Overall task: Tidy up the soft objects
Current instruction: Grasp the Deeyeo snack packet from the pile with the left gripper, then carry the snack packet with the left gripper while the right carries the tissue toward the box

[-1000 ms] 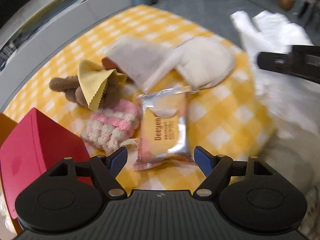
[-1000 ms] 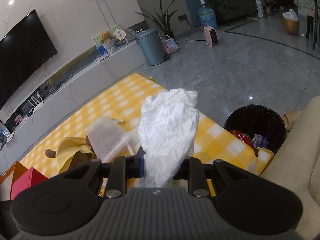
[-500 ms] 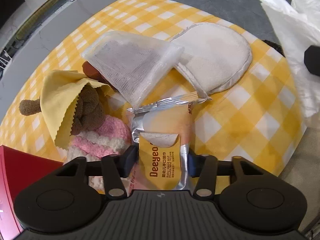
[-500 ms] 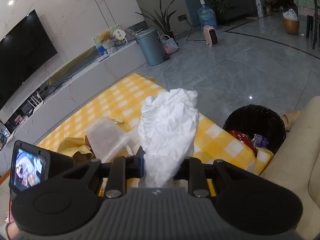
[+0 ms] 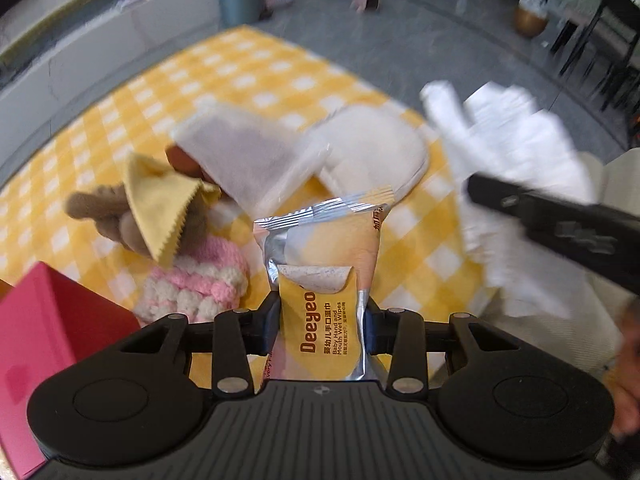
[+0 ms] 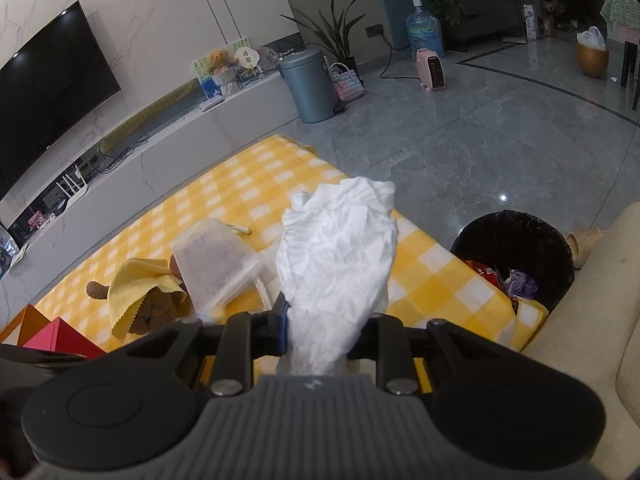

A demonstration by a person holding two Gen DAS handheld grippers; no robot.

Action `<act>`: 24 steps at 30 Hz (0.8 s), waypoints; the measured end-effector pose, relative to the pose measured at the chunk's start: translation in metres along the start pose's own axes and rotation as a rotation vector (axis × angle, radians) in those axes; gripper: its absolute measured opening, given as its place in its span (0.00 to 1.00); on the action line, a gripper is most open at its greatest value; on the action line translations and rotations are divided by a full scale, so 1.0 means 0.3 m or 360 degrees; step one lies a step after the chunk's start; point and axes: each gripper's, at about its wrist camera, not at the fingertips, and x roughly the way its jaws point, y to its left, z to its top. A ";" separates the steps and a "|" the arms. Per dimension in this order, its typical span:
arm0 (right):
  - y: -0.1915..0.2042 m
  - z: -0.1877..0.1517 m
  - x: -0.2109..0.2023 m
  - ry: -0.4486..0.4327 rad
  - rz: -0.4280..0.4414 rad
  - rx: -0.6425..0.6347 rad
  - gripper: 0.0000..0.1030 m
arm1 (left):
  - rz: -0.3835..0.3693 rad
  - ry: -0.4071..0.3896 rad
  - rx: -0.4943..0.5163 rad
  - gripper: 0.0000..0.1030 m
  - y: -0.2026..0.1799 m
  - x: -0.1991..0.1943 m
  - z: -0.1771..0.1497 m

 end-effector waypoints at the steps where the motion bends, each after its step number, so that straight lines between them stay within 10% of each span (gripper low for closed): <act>1: 0.004 -0.002 0.001 0.0003 -0.0003 -0.0005 0.22 | -0.0007 -0.0034 0.0001 0.43 -0.002 -0.032 -0.002; 24: 0.192 -0.102 0.091 0.0118 0.0078 -0.0281 0.22 | 0.0170 -0.0657 -0.0430 0.43 0.394 -0.592 -0.340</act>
